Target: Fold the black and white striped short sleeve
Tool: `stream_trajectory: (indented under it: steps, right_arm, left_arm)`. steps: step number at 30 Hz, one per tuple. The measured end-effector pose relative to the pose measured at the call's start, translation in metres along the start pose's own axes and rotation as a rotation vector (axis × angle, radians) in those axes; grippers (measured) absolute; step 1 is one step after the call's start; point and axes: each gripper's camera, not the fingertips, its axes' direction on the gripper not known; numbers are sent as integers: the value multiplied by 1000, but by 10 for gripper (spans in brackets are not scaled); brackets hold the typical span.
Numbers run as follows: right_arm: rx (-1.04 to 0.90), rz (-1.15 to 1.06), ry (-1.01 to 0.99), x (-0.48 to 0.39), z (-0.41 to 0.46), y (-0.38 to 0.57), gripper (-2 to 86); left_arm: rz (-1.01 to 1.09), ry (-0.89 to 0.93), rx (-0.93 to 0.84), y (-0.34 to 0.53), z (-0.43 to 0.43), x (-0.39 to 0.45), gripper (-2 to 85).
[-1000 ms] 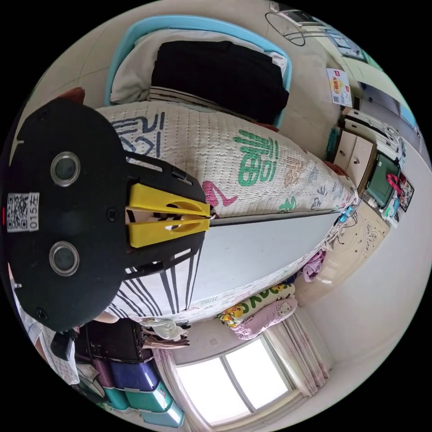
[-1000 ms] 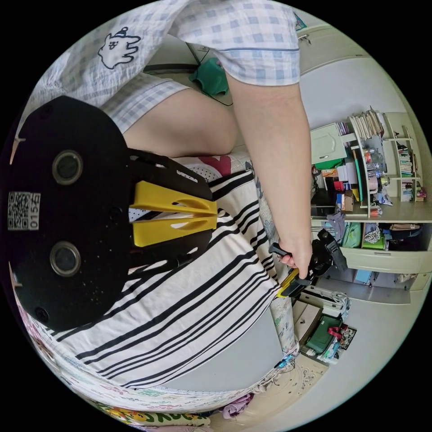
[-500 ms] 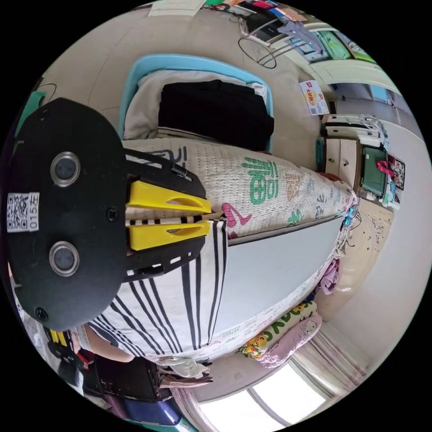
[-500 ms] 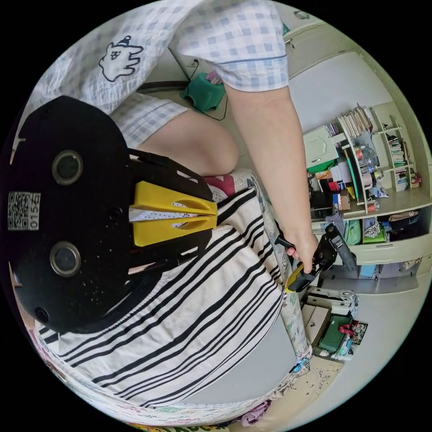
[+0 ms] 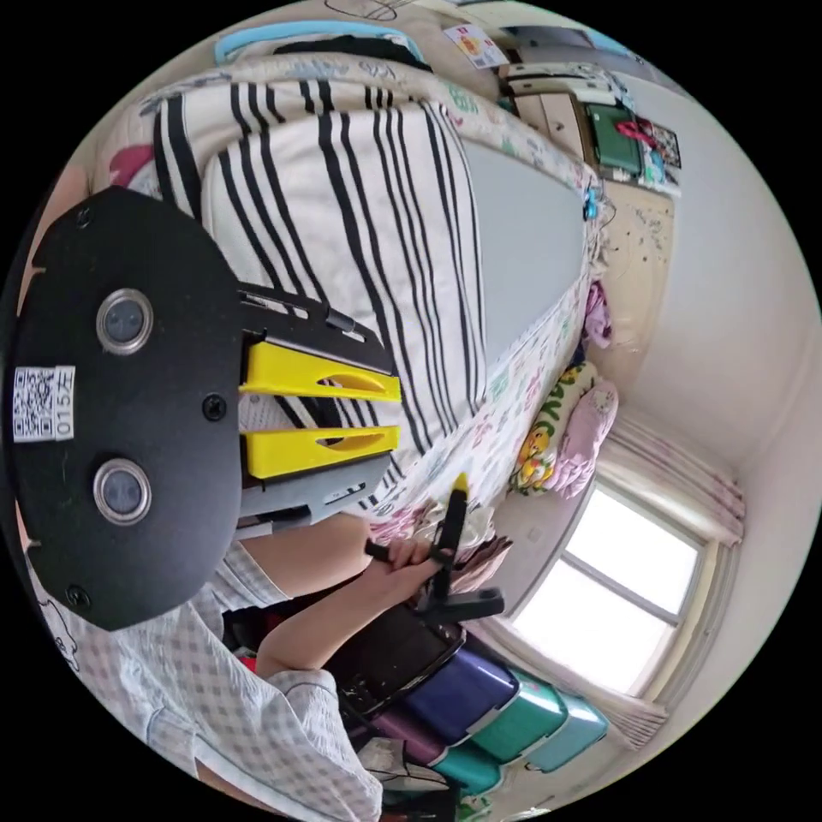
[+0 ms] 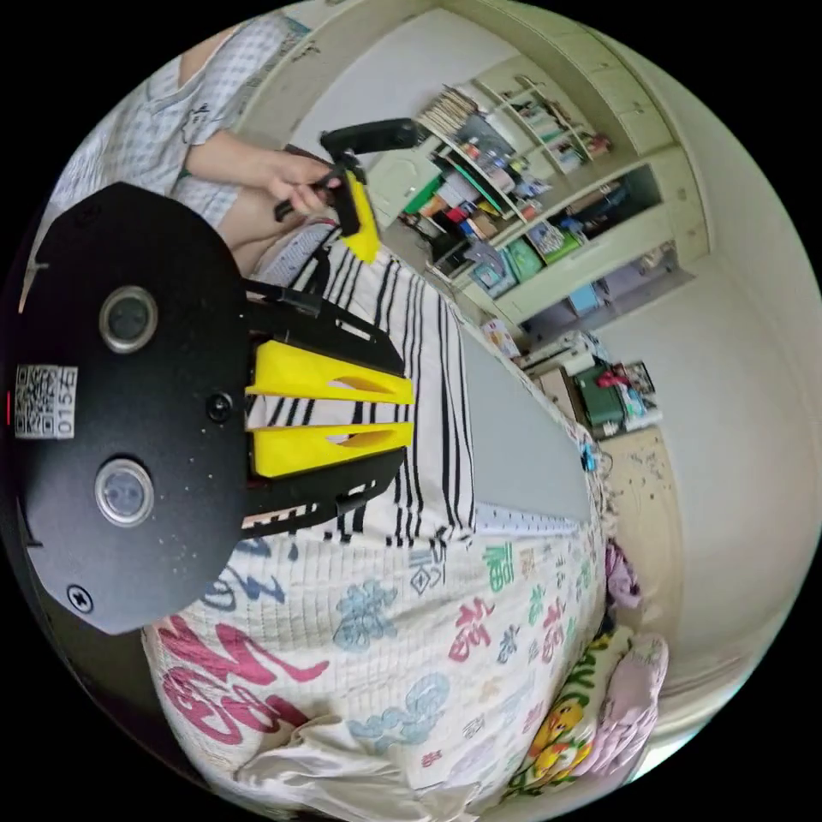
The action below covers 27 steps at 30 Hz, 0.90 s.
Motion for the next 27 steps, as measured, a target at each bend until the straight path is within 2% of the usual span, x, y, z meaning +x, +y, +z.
stream_trajectory:
  steps: [3, 8, 13, 17, 21, 27]
  right_arm:
    - [-18, 83, -10, 39, 5, -58, 66]
    - [-93, 157, -106, 66, 47, -139, 76]
    - [-218, 233, -147, 82, 103, -210, 87]
    - [-218, 272, -218, 80, 113, -230, 65]
    - [-209, 218, -184, 60, 107, -244, 12]
    - [-190, 157, -103, 27, 105, -249, -2]
  left_arm:
    - [47, 39, -97, 5, 77, 42, 93]
    - [131, -107, -205, 19, 166, 79, 112]
    - [166, -157, -239, 47, 211, 85, 101]
    - [196, -216, -217, 75, 233, 91, 79]
    - [200, -224, -211, 94, 251, 89, 48]
    - [240, -226, -224, 118, 273, 91, 1]
